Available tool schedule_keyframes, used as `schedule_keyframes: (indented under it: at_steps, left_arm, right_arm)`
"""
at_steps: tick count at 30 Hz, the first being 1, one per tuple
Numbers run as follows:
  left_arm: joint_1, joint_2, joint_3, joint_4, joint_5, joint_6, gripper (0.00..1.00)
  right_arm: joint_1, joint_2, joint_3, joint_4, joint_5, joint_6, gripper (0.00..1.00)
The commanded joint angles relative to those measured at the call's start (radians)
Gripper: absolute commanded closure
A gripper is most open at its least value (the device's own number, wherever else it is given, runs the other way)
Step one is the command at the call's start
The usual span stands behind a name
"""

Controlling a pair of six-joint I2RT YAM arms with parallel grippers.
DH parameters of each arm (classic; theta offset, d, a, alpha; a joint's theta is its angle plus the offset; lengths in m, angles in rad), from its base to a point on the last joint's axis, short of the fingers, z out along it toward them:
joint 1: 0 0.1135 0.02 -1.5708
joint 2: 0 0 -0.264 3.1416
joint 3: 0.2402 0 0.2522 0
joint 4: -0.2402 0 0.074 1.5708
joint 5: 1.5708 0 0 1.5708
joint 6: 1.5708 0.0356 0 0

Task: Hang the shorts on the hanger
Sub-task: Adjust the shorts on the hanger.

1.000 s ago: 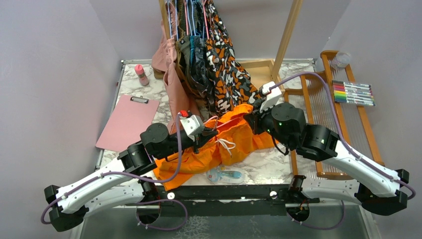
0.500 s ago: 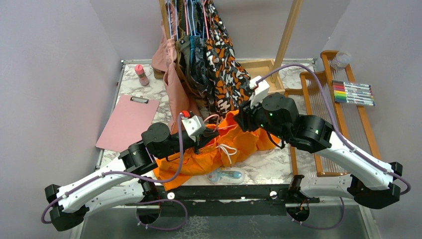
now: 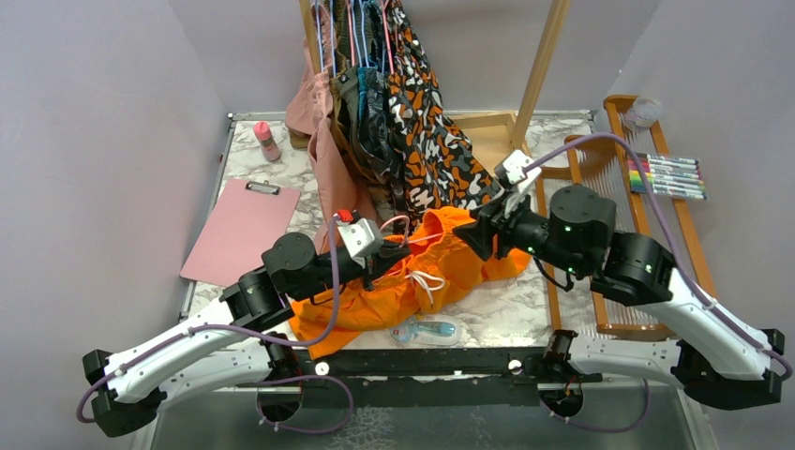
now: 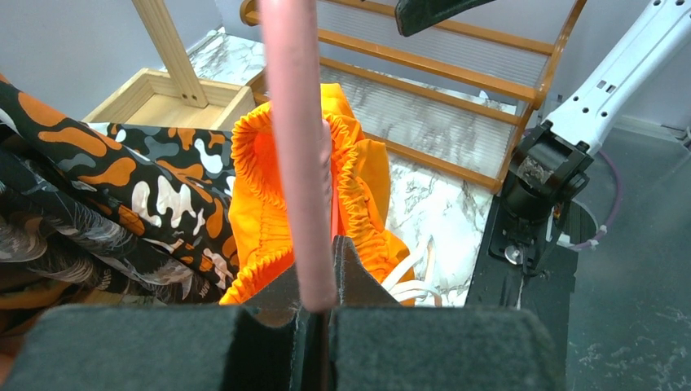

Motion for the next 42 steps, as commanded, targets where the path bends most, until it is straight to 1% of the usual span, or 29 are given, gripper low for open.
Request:
schedule_keyframes:
  at_steps: [1,6,9,12,14,17,19,21,22,25,29,32,33,34,36,38,40,42]
  left_arm:
    - [0.003,0.001,0.004,0.072,-0.031,0.003,1.00]
    - [0.003,0.003,0.002,0.077,-0.045,-0.001,1.00]
    - [0.004,0.000,0.001,0.079,-0.051,-0.001,1.00]
    - [0.004,-0.005,0.004,0.078,-0.059,0.004,1.00]
    - [0.003,-0.009,0.005,0.076,-0.067,0.008,1.00]
    - [0.003,-0.020,0.003,0.072,-0.084,0.017,1.00]
    - [0.003,-0.025,-0.002,0.073,-0.099,0.021,1.00]
    - [0.003,-0.031,-0.004,0.073,-0.111,0.025,1.00]
    - [0.003,-0.031,-0.005,0.073,-0.116,0.028,1.00]
    - [0.003,-0.031,-0.005,0.072,-0.128,0.032,1.00]
    - [0.003,-0.024,-0.005,0.069,-0.138,0.035,1.00]
    - [0.004,-0.016,-0.006,0.072,-0.123,0.031,1.00]
    - [0.003,-0.013,-0.006,0.076,-0.116,0.029,1.00]
    - [0.004,-0.011,-0.008,0.080,-0.109,0.026,1.00]
    - [0.004,-0.009,-0.010,0.089,-0.089,0.023,1.00]
    - [0.003,-0.009,-0.011,0.092,-0.051,0.021,1.00]
    - [0.003,-0.007,-0.011,0.089,0.002,0.019,1.00]
    - [0.004,-0.003,-0.010,0.081,0.068,0.012,1.00]
  right_arm:
    - [0.002,0.064,-0.040,0.049,-0.023,0.029,0.50]
    - [0.001,0.087,-0.068,0.094,-0.007,0.076,0.49]
    - [0.002,0.112,-0.070,0.090,0.017,0.086,0.49]
    - [0.001,0.133,-0.070,0.063,0.049,0.082,0.53]
    - [0.001,0.138,-0.076,0.044,0.075,0.075,0.60]
    - [0.001,0.136,-0.089,0.020,0.099,0.058,0.74]
    - [0.001,0.133,-0.100,0.004,0.118,0.049,0.86]
    - [0.001,0.127,-0.109,-0.012,0.131,0.039,0.96]
    - [0.002,0.124,-0.114,-0.017,0.136,0.036,0.98]
    - [0.002,0.104,-0.125,-0.022,0.137,0.022,0.99]
    - [0.001,0.080,-0.129,-0.026,0.097,-0.003,0.99]
    - [0.002,0.074,-0.126,-0.014,0.010,-0.015,0.99]
    - [0.002,0.073,-0.123,-0.007,-0.029,-0.018,0.97]
    - [0.002,0.071,-0.121,0.002,-0.064,-0.020,0.89]
    - [0.002,0.058,-0.112,0.023,-0.124,-0.022,0.70]
    - [0.002,0.038,-0.102,0.051,-0.158,-0.034,0.57]
    - [0.002,0.009,-0.091,0.076,-0.186,-0.059,0.52]
    - [0.001,-0.022,-0.084,0.103,-0.216,-0.088,0.50]
